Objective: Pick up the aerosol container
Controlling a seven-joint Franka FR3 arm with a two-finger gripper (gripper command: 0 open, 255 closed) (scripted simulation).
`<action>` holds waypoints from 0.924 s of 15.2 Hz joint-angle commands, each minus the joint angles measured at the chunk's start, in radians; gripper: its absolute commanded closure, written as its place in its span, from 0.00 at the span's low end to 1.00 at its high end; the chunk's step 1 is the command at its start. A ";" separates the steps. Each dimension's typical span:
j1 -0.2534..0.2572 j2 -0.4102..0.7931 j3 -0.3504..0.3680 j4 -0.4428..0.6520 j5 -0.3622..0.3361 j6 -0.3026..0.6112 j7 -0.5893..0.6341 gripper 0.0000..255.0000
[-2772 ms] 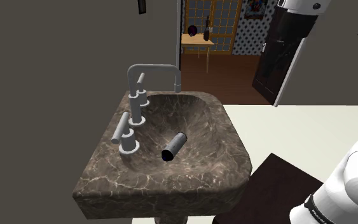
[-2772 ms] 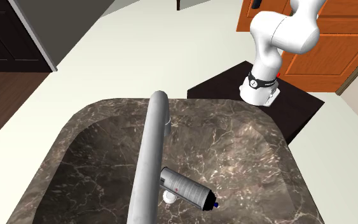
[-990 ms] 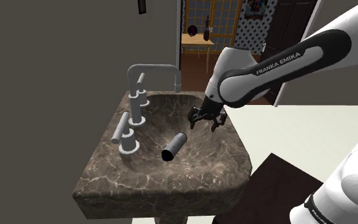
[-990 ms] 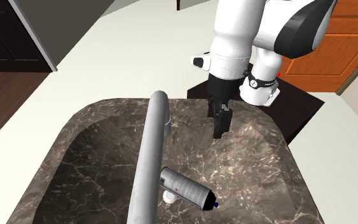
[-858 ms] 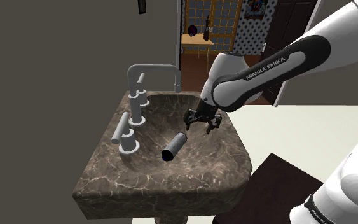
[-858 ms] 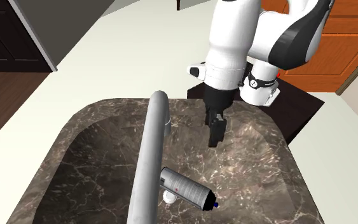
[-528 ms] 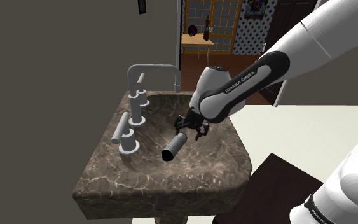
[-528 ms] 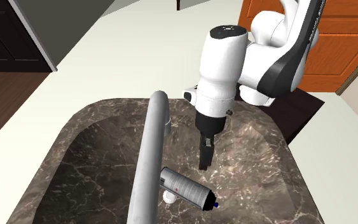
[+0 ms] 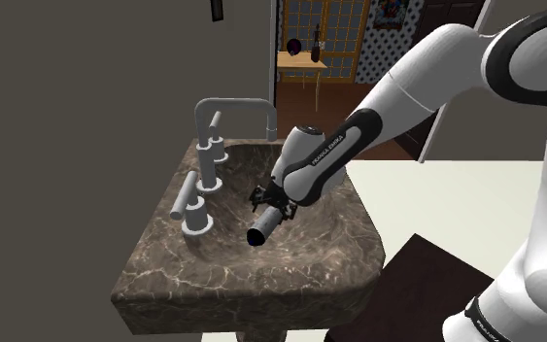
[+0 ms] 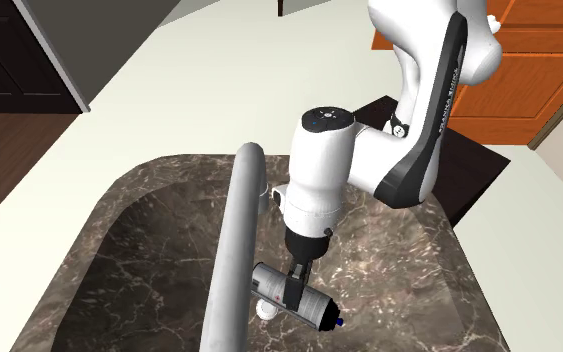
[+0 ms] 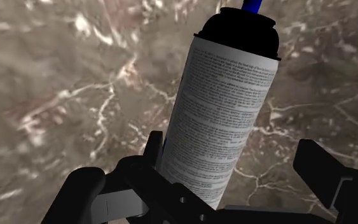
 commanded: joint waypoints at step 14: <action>0.023 0.109 -0.024 0.030 -0.017 0.081 0.009 1.00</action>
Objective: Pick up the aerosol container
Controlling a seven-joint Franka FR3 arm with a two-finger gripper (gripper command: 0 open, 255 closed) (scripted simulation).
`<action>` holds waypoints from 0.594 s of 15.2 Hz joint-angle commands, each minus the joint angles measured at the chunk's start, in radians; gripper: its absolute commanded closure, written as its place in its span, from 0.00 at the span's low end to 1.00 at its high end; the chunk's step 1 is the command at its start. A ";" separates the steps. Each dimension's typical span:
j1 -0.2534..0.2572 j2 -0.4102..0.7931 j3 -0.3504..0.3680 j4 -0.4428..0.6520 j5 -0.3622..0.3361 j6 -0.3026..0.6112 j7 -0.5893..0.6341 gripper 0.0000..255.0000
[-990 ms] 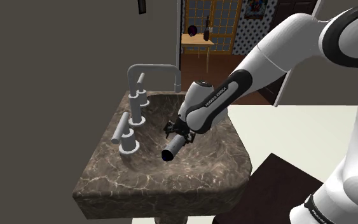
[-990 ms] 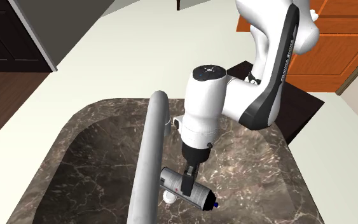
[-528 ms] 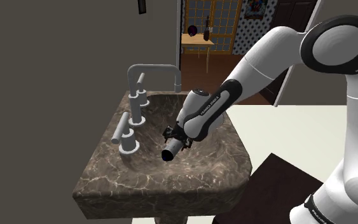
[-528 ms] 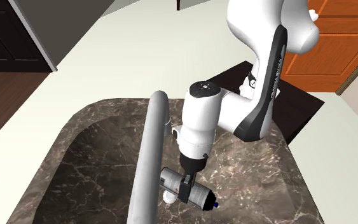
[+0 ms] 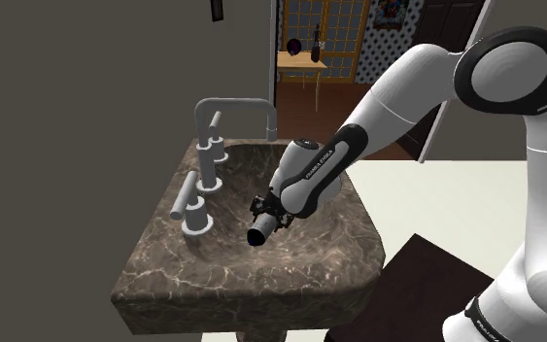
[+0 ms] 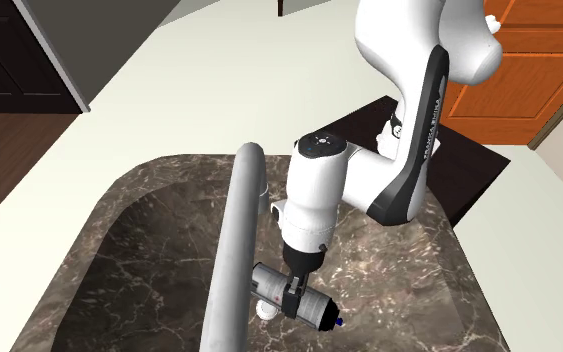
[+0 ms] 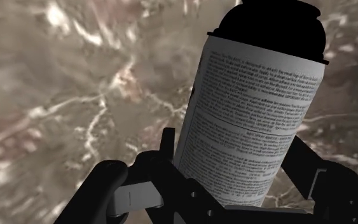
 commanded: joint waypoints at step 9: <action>-0.011 -0.065 0.013 -0.013 0.009 -0.052 0.001 1.00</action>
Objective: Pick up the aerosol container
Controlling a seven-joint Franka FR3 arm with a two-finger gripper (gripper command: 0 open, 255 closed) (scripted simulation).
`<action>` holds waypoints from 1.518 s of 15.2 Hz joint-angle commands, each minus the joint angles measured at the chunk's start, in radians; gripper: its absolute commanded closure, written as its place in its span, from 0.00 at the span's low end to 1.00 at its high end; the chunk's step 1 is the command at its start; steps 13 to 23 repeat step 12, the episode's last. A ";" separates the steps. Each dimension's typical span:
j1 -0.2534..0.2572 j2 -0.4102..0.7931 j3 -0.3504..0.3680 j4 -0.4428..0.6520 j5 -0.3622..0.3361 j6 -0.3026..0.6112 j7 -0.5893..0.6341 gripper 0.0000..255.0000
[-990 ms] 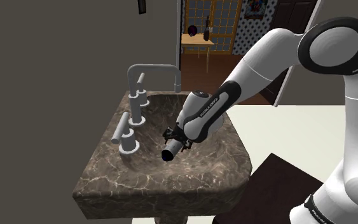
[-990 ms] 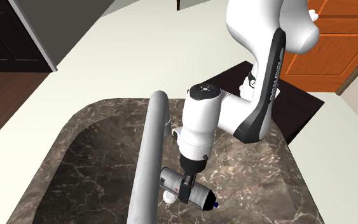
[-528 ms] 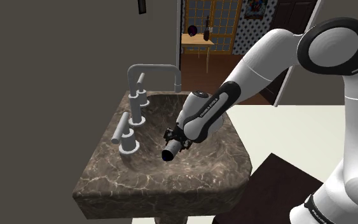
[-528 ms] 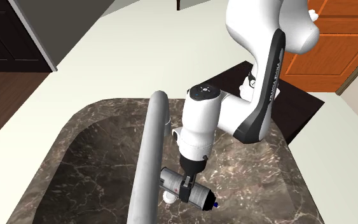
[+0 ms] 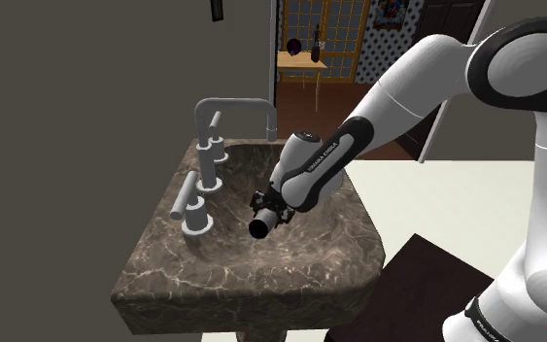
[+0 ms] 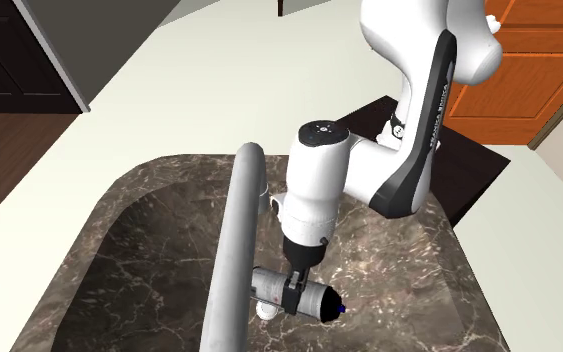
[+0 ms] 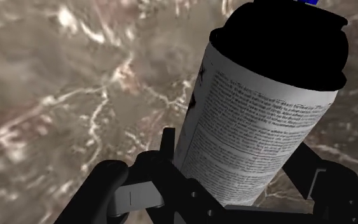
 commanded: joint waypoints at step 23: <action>-0.020 -0.139 0.023 -0.007 0.025 -0.128 0.003 1.00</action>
